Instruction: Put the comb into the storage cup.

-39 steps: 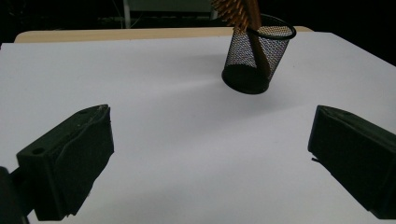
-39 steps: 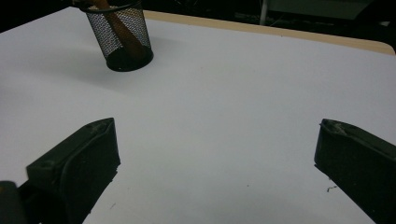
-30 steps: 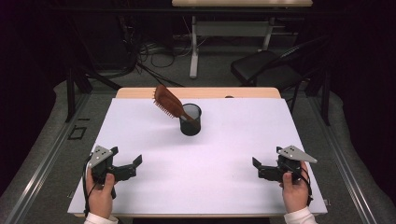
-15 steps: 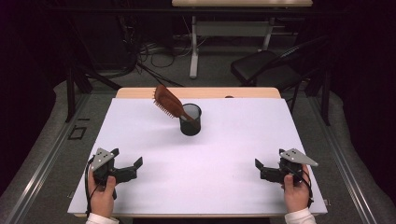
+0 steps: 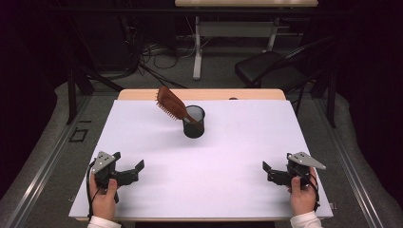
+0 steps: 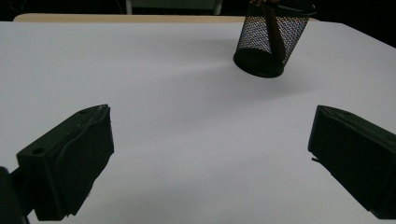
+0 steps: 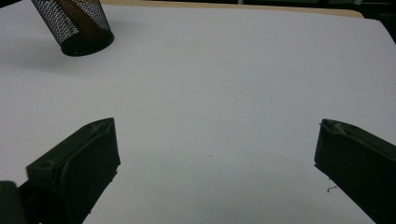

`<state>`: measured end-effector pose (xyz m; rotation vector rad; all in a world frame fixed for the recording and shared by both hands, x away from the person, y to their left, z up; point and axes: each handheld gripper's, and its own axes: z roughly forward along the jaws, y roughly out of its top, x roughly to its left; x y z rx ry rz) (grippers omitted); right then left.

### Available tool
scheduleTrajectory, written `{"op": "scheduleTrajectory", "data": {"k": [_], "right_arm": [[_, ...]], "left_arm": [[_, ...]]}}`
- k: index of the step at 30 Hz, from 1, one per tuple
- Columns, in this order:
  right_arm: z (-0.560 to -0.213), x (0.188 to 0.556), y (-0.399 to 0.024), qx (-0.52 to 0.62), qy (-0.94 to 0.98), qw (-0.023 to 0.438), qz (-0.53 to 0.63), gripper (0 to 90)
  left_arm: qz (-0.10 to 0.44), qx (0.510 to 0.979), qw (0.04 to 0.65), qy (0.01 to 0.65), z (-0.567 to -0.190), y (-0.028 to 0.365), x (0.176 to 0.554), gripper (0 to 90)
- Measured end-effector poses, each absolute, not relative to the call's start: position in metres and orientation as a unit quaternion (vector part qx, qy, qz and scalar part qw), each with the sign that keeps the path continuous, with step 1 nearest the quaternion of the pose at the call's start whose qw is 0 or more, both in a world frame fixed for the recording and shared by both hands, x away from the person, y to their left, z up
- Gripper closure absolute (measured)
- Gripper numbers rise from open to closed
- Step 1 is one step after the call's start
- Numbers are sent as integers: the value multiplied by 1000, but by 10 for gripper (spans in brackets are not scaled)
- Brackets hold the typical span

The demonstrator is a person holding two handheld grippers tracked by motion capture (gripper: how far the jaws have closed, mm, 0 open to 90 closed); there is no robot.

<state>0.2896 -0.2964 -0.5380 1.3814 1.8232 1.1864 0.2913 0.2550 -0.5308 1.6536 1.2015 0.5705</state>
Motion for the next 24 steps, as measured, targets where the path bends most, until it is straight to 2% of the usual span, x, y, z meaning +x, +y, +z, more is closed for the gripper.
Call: {"op": "scheduleTrajectory", "data": {"k": [24], "right_arm": [[-543,292,-297,519,682,275,436,0]], "left_arm": [[228,683,484,497,-535,253,293,4]]}}
